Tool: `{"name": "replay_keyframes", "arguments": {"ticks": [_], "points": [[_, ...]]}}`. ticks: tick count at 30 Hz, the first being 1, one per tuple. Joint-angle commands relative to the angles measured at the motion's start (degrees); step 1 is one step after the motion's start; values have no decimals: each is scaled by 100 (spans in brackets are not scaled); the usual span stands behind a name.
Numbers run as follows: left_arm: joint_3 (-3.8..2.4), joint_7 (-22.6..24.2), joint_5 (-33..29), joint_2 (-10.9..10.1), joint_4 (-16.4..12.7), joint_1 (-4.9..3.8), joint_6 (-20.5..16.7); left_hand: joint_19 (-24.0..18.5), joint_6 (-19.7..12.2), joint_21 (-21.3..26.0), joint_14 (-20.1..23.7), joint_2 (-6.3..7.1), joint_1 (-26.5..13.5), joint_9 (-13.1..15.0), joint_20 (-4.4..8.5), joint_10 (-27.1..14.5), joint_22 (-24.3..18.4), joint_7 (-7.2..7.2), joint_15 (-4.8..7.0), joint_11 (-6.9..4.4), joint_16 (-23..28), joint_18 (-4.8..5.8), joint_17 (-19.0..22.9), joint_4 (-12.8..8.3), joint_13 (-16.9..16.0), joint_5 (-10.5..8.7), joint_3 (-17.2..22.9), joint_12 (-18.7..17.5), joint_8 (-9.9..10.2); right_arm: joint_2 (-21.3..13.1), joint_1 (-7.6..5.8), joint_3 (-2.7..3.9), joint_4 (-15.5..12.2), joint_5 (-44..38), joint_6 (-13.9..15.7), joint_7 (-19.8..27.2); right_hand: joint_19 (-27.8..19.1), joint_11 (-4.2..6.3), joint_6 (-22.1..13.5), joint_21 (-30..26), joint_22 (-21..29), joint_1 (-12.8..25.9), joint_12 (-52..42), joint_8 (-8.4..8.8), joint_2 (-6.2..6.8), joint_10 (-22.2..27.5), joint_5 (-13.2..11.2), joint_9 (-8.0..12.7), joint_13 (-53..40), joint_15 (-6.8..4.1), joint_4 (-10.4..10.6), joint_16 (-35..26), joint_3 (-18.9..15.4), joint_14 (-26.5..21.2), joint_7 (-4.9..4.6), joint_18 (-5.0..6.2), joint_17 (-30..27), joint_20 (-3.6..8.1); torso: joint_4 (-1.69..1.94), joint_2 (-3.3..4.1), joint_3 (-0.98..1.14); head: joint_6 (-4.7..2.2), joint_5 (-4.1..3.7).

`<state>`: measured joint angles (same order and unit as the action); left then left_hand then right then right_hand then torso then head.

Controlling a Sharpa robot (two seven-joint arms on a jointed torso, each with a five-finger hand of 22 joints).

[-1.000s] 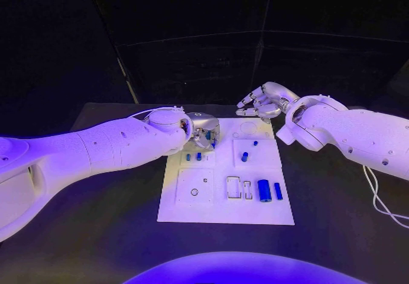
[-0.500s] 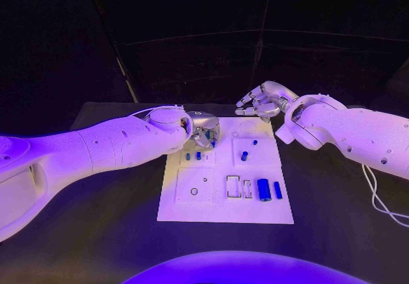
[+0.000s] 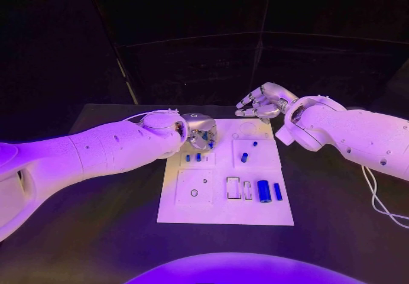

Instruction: Assemble the parts on the task board

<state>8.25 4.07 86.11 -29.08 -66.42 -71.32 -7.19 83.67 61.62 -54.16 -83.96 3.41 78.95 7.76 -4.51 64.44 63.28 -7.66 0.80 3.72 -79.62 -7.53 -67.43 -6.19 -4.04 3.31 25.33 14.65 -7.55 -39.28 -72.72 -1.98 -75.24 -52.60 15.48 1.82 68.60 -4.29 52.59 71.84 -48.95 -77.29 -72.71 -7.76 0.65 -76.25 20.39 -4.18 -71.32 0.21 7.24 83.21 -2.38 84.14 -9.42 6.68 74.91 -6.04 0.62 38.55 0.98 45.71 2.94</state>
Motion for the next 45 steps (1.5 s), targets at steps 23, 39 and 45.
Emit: {"name": "replay_keyframes", "arguments": {"ticks": [23,39,45], "points": [[-168,124,-365,-875,-691,19,-424,88,65,-28,-154,28,-114,-22,21,79,13,-11,28,20,-29,81,25,-14,4,-21,77,-60,52,-28,12,3,37,2,6,62,-45,5,-33,-26,-6,-4,9,-14,-37,43,7,7,-5,-31,26,-15,5,319,15,85,315,-8,13,5,0,-33,52],[-162,70,-403,-903,-593,83,-310,89,71,-22,-157,51,-152,-33,20,92,12,-11,27,21,-29,80,27,-13,6,-22,83,-90,64,-25,16,3,41,2,2,65,-45,5,-33,-26,-6,-4,9,-14,-37,43,7,7,-5,-31,26,-15,5,319,15,85,315,-8,-4,7,3,-15,102],[-159,4,-382,-886,-529,88,-212,87,70,-15,-157,53,-153,-34,20,91,7,-11,27,21,-30,79,26,-14,7,-21,84,-93,66,-37,16,3,36,2,3,59,-45,5,-33,-26,-6,-4,9,-14,-37,43,7,7,-5,-31,26,-15,5,319,15,85,315,-8,-13,6,1,5,102]]}}
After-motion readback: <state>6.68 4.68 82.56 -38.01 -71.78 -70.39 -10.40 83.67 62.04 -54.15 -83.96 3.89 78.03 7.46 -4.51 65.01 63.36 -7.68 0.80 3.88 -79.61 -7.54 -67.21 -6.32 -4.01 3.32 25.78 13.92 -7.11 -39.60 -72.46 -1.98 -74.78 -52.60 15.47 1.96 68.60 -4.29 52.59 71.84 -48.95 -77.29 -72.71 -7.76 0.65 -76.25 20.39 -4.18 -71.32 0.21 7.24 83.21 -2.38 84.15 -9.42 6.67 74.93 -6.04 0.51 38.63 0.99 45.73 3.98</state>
